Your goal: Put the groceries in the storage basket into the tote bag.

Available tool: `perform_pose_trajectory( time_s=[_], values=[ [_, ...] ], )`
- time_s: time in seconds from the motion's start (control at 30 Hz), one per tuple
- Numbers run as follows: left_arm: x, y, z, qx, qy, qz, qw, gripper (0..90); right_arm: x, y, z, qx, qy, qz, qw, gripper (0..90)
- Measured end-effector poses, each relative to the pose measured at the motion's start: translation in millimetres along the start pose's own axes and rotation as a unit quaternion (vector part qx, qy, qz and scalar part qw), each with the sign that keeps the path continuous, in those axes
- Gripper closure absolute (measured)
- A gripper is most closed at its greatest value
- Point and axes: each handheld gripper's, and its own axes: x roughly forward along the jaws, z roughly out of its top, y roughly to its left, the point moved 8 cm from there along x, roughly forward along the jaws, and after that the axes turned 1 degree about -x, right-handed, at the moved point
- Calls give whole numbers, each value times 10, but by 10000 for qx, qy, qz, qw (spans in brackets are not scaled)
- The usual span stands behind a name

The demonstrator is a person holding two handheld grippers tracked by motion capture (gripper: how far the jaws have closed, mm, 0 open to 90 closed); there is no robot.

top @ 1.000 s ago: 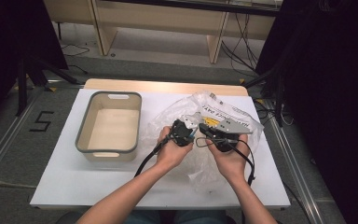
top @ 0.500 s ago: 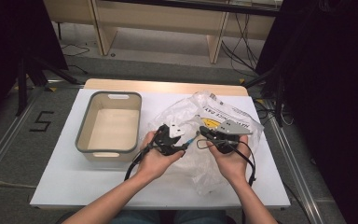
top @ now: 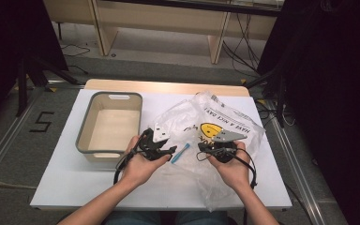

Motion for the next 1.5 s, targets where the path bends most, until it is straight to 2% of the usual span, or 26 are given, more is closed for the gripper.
perform_pose_trajectory(
  time_s=[0.03, 0.07, 0.13, 0.27, 0.33, 0.5, 0.53, 0.63, 0.7, 0.8, 0.9, 0.97, 1.0, 1.03, 1.13, 1.2, 1.33, 1.5],
  values=[
    [-7, 4, -4, 10, 10, -4, 10000, 551, 0, 0, 0, 0, 0, 0, 10000, 900],
    [-21, 9, -7, -14, 4, -6, 10000, 549, 27, 22, -68, -11, 165, 92, 9998, 900],
    [-37, 22, -6, -27, -28, 12, 10000, 548, 37, 29, -91, -14, 209, 121, 9997, 900],
    [-48, 50, -30, -45, -5, 30, 10000, 544, 91, 83, -212, -46, 543, 312, 9980, 900],
    [-40, 60, -48, -58, 0, 40, 10000, 544, 124, 124, -296, -90, 777, 454, 9959, 900],
    [-15, 99, -98, -85, 71, 65, 9999, 544, 150, 147, -387, -116, 1025, 589, 9929, 898],
    [-12, 105, -107, -96, 83, 74, 9999, 544, 161, 163, -435, -130, 1149, 669, 9910, 896],
    [-3, 113, -125, -95, 109, 79, 9999, 544, 169, 173, -468, -146, 1224, 705, 9899, 891],
    [5, 113, -137, -62, 146, 81, 9998, 544, 173, 191, -506, -156, 1346, 780, 9877, 878],
    [24, 107, -159, -52, 176, 70, 9998, 544, 169, 220, -538, -164, 1435, 878, 9856, 822],
    [47, 107, -191, -58, 233, 76, 9997, 545, 124, 224, -496, -97, 1295, 857, 9878, 757],
    [64, 107, -213, -39, 274, 82, 9996, 546, 63, 188, -436, -25, 1093, 778, 9910, 717],
    [77, 103, -225, -42, 275, 93, 9996, 546, -26, 111, -350, 156, 775, 607, 9950, 670],
    [79, 104, -233, -19, 302, 93, 9995, 546, -26, 111, -350, 156, 775, 607, 9950, 670],
    [94, 97, -259, -18, 338, 84, 9994, 546, -161, -25, -278, 393, 421, 370, 9977, 634],
    [102, 90, -275, -25, 358, 67, 9993, 547, -265, -152, -280, 578, 264, 160, 9979, 610],
    [109, 69, -316, -4, 397, 48, 9992, 547, -376, -352, -396, 876, 249, -161, 9957, 584],
    [105, 55, -376, 36, 468, 18, 9989, 543, -434, -468, -544, 1060, 314, -310, 9934, 551]
  ],
)
